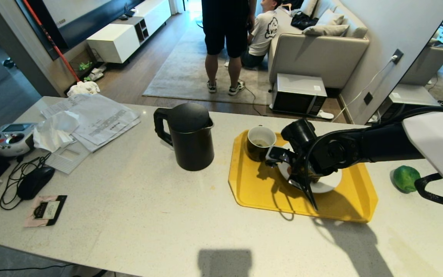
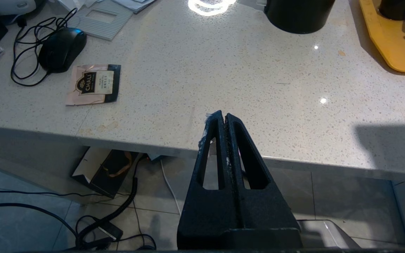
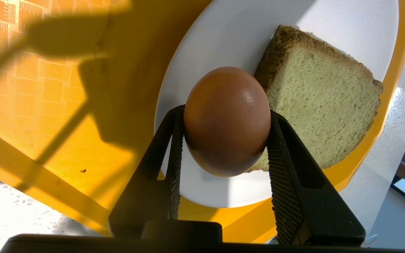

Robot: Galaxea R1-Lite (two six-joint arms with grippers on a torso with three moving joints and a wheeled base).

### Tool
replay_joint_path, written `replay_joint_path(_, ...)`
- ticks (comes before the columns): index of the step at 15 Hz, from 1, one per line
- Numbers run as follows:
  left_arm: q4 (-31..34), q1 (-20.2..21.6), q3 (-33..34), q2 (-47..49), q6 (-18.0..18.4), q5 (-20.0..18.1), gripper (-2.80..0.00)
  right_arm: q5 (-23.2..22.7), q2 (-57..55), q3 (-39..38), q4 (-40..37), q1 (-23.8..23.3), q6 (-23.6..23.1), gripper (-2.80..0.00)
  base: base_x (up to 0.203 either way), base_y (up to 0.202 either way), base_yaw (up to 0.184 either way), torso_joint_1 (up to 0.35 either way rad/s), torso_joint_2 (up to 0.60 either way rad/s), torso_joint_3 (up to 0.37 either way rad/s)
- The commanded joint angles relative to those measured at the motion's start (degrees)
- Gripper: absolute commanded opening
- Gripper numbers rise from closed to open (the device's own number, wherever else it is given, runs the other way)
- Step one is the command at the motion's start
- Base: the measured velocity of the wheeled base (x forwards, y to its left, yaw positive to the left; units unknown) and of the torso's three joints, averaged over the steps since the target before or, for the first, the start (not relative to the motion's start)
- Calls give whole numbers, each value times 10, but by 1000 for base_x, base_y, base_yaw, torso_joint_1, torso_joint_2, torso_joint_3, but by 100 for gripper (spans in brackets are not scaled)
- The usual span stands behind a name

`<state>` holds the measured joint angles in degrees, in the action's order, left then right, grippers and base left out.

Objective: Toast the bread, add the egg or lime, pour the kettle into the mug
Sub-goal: Put the egg in the bowl, then pick up the kettle

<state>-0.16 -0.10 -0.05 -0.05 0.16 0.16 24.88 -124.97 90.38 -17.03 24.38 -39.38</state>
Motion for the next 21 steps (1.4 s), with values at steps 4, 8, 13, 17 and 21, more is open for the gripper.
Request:
replay_joint_path(4, 0, 0, 0, 0, 0, 0, -280, 1, 13, -8, -1, -1, -2, 0, 0, 0, 0, 0, 0, 0)
replay_joint_path(8, 0, 0, 0, 0, 0, 0, -280, 2, 26, -12, -1, -1, -1, 0, 0, 0, 0, 0, 0, 0)
replay_joint_path(13, 0, 0, 0, 0, 0, 0, -280, -1, 102, -60, -1, -5, 2, 0, 0, 0, 0, 0, 0, 0)
replay_joint_path(17, 0, 0, 0, 0, 0, 0, -280, -2, 224, -134, 0, -16, 5, -280, 0, 0, 0, 0, 0, 0)
replay_joint_path(21, 0, 0, 0, 0, 0, 0, -280, -3, 357, -186, 1, -36, 36, -280, 0, 0, 0, 0, 0, 0)
